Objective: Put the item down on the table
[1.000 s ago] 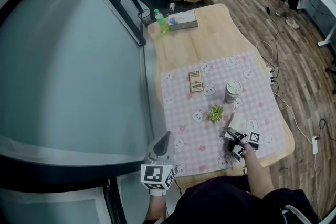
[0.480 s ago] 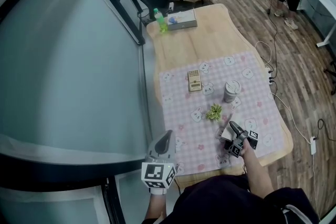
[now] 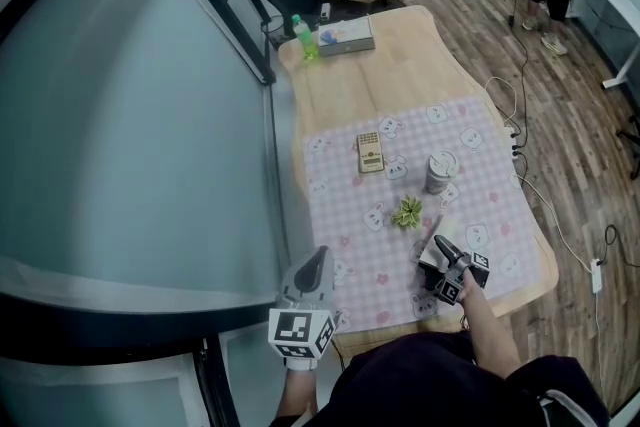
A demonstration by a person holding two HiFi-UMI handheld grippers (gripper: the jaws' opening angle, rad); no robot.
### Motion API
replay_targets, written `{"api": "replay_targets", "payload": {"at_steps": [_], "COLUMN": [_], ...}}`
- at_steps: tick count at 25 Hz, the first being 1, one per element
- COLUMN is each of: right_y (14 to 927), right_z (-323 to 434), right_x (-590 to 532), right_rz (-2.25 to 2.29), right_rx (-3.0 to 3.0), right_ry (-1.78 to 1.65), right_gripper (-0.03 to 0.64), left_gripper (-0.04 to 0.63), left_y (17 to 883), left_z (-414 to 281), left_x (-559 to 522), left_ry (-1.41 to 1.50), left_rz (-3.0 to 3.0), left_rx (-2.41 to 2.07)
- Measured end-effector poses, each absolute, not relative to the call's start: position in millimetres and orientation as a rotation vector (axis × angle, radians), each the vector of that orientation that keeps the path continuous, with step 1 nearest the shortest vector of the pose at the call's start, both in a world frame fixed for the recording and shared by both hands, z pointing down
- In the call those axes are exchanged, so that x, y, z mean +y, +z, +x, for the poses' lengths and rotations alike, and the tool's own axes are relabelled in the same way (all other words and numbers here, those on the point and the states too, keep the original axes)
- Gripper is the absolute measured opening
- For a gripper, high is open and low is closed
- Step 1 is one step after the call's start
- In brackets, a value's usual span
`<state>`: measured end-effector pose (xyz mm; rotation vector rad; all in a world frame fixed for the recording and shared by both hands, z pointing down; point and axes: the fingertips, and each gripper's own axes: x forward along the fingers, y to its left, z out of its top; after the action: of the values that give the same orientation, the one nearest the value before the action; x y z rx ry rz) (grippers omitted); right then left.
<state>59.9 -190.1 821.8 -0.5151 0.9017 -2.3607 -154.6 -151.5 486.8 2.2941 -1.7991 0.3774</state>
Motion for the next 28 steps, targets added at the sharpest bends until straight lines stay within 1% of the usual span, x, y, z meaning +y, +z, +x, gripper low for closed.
{"api": "replay_targets", "payload": {"at_steps": [12, 18, 23, 26, 27, 28], "right_y": [812, 810, 799, 772, 759, 744], "right_z": [43, 42, 42, 42, 43, 46], "right_x": [-134, -129, -133, -143, -149, -157], "right_rz": [-0.450, -0.446, -0.464, -0.471, -0.475, -0.485], "right_rx": [0.952, 0.998, 1.136, 1.397, 1.506, 1.613], "right_ry": [-2.434, -2.435, -2.416, -2.338, -2.285, -2.212], "right_gripper": [0.431, 0.431, 0.431, 0.428, 0.396, 0.248], "left_gripper": [0.002, 0.002, 0.001, 0.001, 0.001, 0.001], "left_y": [489, 487, 486, 481, 479, 478], "left_z": [-154, -151, -153, -159, -161, -164], "left_x": [-146, -143, -138, -136, -135, -134], "left_ry": [0.379, 0.375, 0.374, 0.355, 0.343, 0.331], "left_rz": [2.303, 2.317, 2.318, 2.311, 2.306, 2.300], "left_rx": [-1.788, -1.781, -1.787, -1.820, -1.835, -1.845]}}
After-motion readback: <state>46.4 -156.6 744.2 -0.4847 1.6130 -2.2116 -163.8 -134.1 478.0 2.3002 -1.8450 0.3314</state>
